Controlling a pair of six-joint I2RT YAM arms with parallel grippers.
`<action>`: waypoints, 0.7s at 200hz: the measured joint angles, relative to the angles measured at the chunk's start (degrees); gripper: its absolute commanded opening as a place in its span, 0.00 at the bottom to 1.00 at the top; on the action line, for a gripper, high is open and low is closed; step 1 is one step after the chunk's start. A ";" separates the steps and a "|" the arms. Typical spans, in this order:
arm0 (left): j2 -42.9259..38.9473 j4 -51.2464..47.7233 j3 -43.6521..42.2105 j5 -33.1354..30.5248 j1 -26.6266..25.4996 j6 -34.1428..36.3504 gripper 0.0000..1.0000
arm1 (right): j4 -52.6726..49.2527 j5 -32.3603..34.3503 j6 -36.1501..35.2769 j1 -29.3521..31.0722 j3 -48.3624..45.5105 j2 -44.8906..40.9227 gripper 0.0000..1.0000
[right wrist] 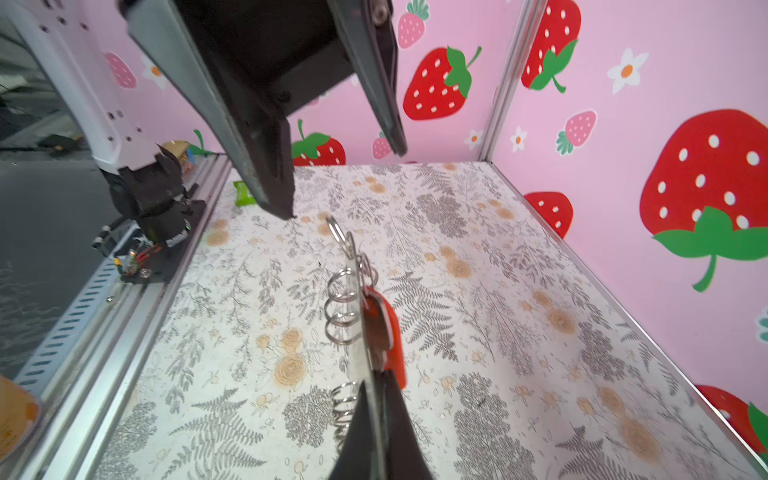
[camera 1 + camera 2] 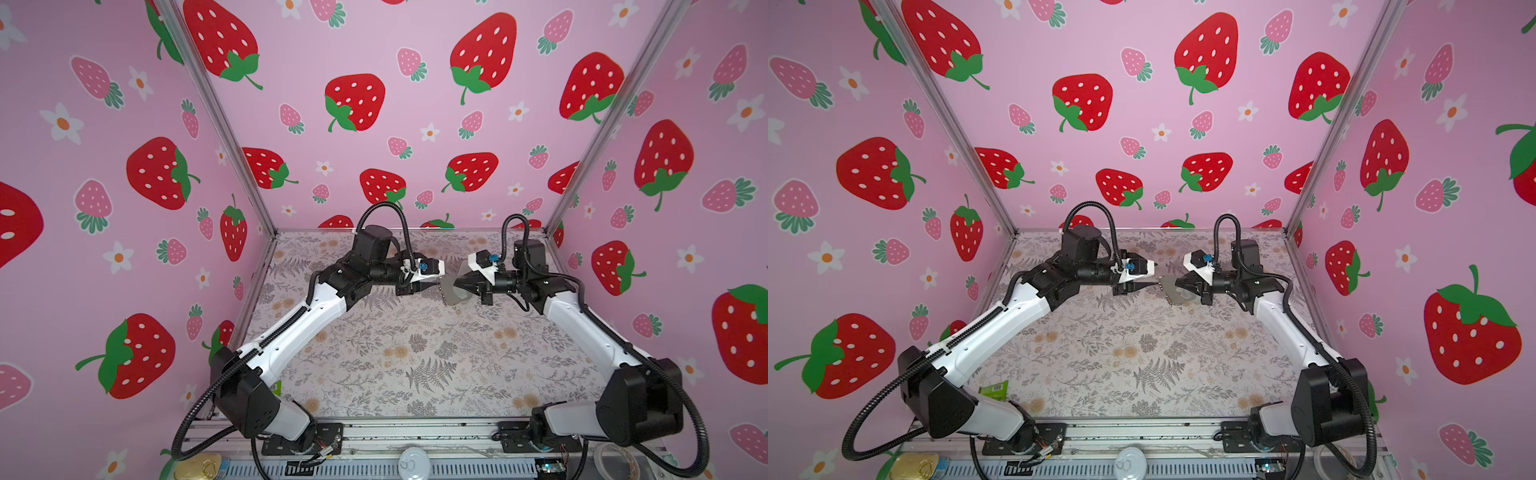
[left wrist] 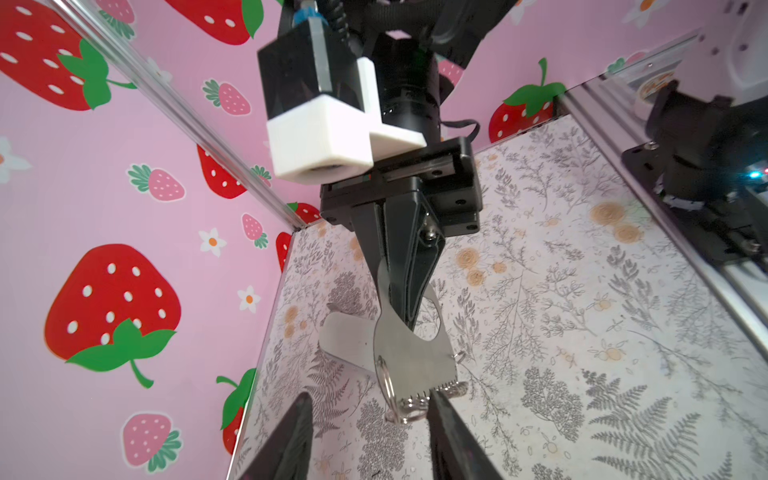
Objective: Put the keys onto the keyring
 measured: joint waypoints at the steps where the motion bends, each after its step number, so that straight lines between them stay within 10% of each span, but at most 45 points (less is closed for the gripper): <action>1: -0.09 0.13 -0.11 -0.20 0.02 -0.15 0.52 | -0.52 0.57 -0.31 0.15 0.24 0.17 0.00; 140: -4.22 18.36 -21.22 -20.52 2.14 -13.57 0.53 | -28.68 52.89 2.38 19.82 19.12 19.65 0.00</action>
